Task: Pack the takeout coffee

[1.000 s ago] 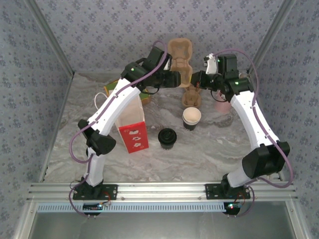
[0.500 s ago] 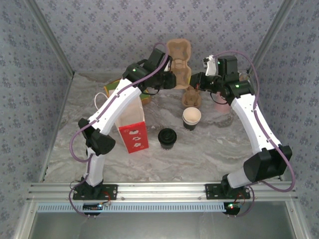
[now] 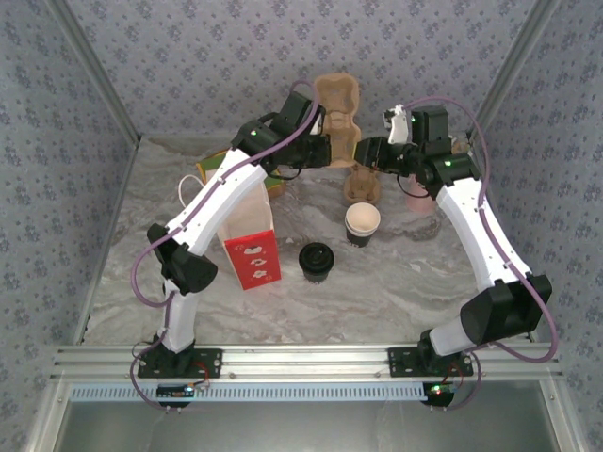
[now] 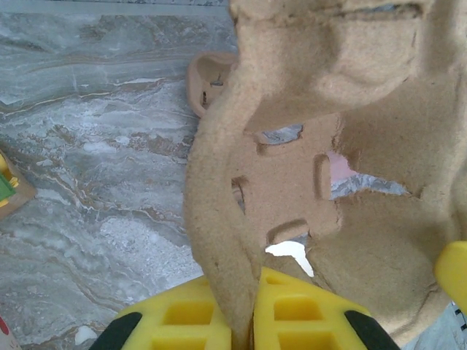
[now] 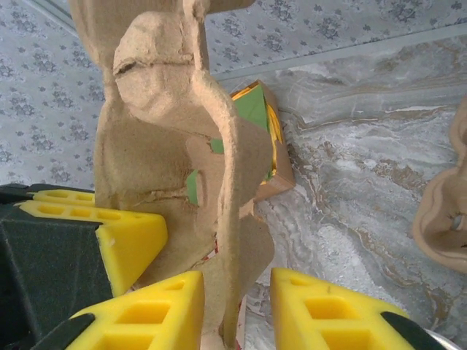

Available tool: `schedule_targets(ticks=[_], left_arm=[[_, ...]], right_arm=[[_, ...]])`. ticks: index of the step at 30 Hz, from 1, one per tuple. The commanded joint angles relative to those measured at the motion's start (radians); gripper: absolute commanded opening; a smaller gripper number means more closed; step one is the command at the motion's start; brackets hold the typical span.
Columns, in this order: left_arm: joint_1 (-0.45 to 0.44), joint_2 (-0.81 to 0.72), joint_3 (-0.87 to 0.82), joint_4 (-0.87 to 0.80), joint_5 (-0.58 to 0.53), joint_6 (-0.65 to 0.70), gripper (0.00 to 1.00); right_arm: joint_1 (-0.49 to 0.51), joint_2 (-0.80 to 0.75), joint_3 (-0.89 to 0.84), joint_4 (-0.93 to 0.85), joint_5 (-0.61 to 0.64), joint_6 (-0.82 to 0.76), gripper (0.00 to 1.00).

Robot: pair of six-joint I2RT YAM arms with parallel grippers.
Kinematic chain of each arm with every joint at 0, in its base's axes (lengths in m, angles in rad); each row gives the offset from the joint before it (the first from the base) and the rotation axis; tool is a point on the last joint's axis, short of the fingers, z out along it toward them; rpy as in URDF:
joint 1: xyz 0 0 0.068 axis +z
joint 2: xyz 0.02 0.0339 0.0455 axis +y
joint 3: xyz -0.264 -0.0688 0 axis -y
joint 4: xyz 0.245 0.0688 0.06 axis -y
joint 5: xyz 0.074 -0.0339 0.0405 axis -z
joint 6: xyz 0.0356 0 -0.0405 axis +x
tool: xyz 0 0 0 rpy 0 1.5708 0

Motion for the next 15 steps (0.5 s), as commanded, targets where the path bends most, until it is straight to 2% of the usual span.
schedule_targets(ticks=[1, 7, 15], left_arm=[[-0.008, -0.050, -0.003, 0.019, -0.007, 0.024, 0.10], [-0.022, -0.047, -0.003, 0.012, -0.021, 0.033, 0.10], [-0.026, -0.046, -0.003, 0.008, -0.022, 0.036, 0.11]], right_arm=[[0.007, 0.001, 0.060, -0.043, 0.073, -0.017, 0.42], [0.026, 0.077, 0.156, -0.160, 0.133, -0.081, 0.41], [0.045, 0.145, 0.239, -0.233, 0.160, -0.100, 0.30]])
